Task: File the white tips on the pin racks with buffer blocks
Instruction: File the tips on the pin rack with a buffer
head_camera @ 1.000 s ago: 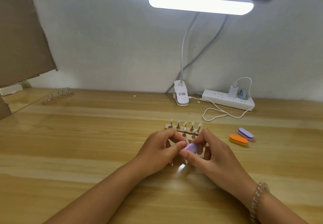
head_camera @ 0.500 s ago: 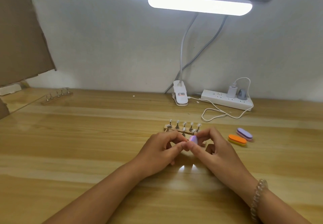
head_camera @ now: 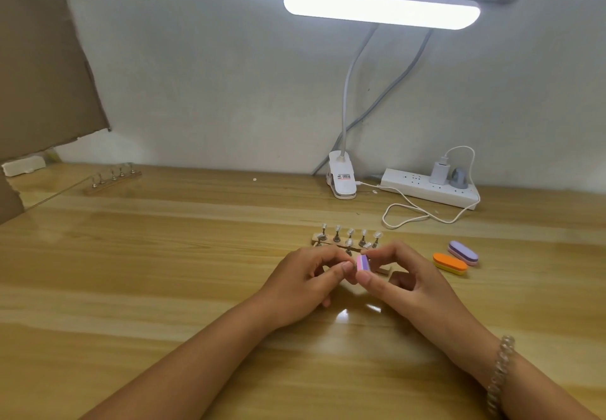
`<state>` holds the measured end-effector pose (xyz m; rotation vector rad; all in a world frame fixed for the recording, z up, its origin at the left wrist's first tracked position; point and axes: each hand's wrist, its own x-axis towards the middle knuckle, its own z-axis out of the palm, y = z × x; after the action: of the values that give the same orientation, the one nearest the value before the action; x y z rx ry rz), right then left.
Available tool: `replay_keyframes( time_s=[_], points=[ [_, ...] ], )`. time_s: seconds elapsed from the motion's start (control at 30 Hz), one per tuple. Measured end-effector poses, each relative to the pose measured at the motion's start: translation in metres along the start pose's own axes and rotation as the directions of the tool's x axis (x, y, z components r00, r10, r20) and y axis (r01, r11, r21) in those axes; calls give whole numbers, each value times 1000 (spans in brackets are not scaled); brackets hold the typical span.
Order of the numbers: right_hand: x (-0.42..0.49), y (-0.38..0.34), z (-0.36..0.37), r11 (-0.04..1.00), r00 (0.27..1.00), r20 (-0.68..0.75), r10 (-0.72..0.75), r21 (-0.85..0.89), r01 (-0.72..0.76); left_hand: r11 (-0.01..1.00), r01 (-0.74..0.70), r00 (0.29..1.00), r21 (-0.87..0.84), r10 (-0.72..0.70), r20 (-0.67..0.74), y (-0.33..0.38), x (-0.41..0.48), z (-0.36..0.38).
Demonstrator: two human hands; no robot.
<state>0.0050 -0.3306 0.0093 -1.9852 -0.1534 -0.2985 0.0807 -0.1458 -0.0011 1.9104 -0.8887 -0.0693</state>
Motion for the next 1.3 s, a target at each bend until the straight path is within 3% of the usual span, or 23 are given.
replay_keyframes(
  time_s=[0.13, 0.3, 0.47, 0.67, 0.83, 1.0, 1.17, 1.3],
  points=[
    [4, 0, 2, 999, 997, -73, 37, -36, -39, 998, -29, 999, 50, 28, 27, -1, -1, 2],
    [-2, -2, 4, 998, 999, 15, -28, -52, 29, 1000, 4, 1000, 19, -3, -30, -2, 0, 0],
    [4, -2, 4, 997, 993, -117, 8, -71, -17, 985, -38, 998, 167, 30, 52, 0, -3, 5],
    [-1, -4, 8, 983, 998, -11, -55, -178, 52, 999, 12, 999, 34, -11, -30, 0, 0, 1],
    [4, -3, 6, 992, 994, -113, 2, -123, -16, 998, 16, 1000, 56, -15, -12, 2, -1, 3],
    [6, 0, 1, 994, 977, -184, 109, 51, -101, 996, 36, 999, 76, -33, -40, 0, -2, 4],
    [5, -1, 2, 994, 981, -162, 105, 31, -101, 999, 9, 999, 51, -7, -44, 1, -1, 2],
    [0, -3, 4, 1000, 997, -81, 14, -17, -15, 995, -32, 999, 95, 34, -27, 2, -3, 2]
  ],
)
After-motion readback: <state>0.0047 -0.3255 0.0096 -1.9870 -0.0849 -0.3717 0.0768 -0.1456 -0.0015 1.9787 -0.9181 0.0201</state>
